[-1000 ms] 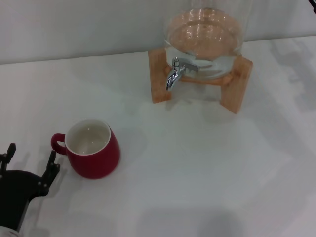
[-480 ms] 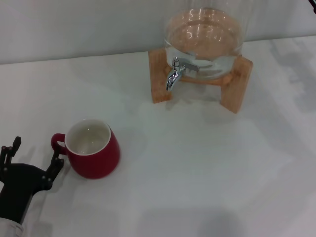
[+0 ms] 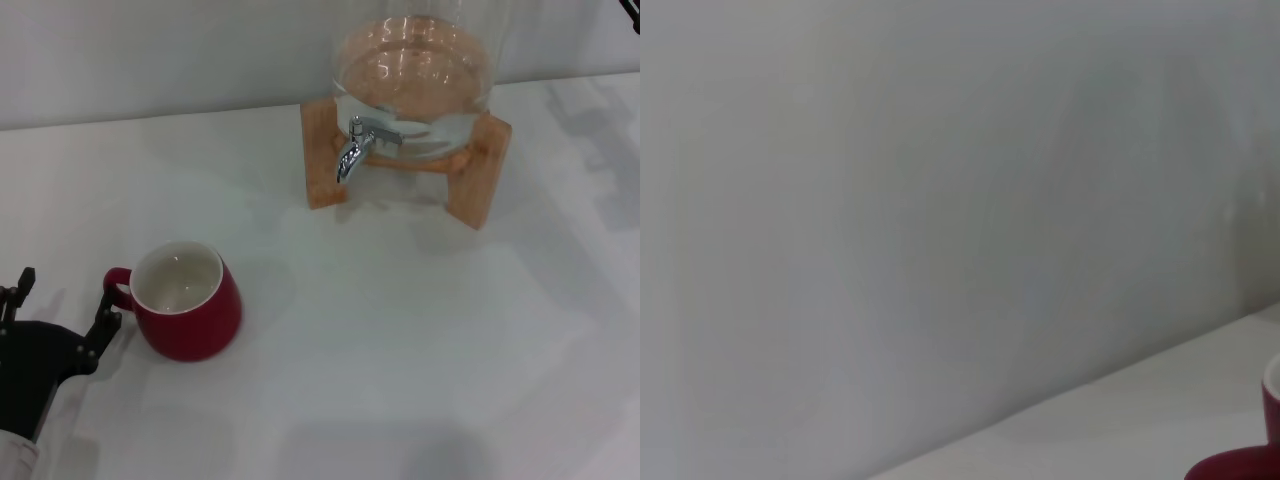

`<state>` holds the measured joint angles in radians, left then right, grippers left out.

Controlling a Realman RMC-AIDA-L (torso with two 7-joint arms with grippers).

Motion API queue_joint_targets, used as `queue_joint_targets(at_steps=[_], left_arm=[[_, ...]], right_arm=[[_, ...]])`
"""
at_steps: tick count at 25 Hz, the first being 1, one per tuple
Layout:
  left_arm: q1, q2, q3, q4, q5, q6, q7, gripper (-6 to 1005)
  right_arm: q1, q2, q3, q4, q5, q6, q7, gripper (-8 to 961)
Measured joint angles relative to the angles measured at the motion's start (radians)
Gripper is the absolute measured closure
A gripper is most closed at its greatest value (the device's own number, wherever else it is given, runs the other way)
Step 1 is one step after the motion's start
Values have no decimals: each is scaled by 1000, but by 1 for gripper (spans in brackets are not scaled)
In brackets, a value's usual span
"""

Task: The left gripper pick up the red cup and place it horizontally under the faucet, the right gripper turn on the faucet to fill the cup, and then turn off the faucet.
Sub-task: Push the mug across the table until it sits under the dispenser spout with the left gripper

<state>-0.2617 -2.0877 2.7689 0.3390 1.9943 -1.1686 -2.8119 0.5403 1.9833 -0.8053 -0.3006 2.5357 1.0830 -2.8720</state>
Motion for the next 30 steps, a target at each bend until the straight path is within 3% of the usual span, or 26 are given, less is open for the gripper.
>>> queue_joint_targets(at_steps=[30], left_arm=[[-63, 3, 10, -21, 10, 67, 0, 123]], right_arm=[[-4, 3, 0, 0, 0, 9, -1, 290]])
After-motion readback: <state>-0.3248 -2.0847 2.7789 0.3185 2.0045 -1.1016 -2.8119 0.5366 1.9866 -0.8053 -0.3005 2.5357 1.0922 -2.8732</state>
